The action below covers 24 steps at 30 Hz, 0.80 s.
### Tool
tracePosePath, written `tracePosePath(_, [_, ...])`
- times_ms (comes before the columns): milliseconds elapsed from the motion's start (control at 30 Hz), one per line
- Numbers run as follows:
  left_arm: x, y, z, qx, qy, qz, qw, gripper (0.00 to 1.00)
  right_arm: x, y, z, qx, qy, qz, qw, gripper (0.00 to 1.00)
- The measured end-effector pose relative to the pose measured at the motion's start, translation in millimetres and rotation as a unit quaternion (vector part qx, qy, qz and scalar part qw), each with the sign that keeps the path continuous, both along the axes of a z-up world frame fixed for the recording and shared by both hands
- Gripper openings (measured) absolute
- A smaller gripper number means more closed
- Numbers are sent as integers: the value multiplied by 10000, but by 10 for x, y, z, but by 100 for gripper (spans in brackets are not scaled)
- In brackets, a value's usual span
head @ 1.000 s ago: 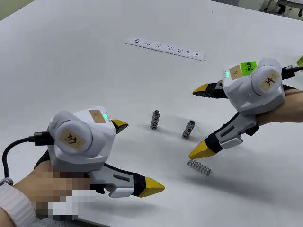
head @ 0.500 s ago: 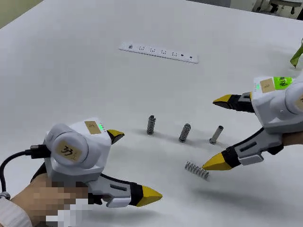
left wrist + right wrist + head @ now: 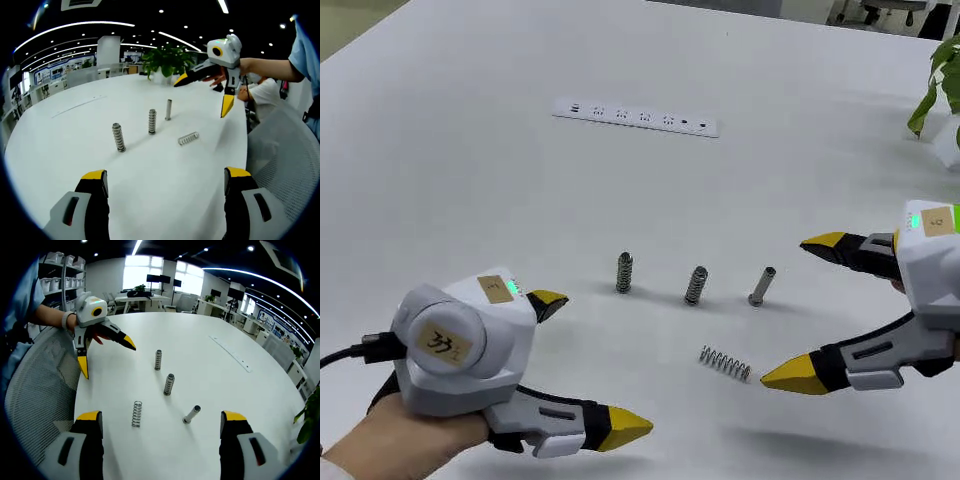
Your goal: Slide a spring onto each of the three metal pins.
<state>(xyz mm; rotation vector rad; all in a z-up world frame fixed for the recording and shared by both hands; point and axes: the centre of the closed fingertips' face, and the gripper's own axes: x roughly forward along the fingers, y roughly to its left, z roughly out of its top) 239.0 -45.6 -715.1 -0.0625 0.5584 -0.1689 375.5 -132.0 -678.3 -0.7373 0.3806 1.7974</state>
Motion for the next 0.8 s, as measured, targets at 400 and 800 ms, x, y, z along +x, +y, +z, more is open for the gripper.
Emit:
tracePosePath(400, [-4, 38, -7, 13, 14, 96, 10000, 99, 66, -332, -69, 125, 203, -582, 9980, 99])
tracePosePath(800, [7, 31, -20, 69, 13, 103, 9999, 98, 27, -530, -208, 132, 433, -921, 9947, 99])
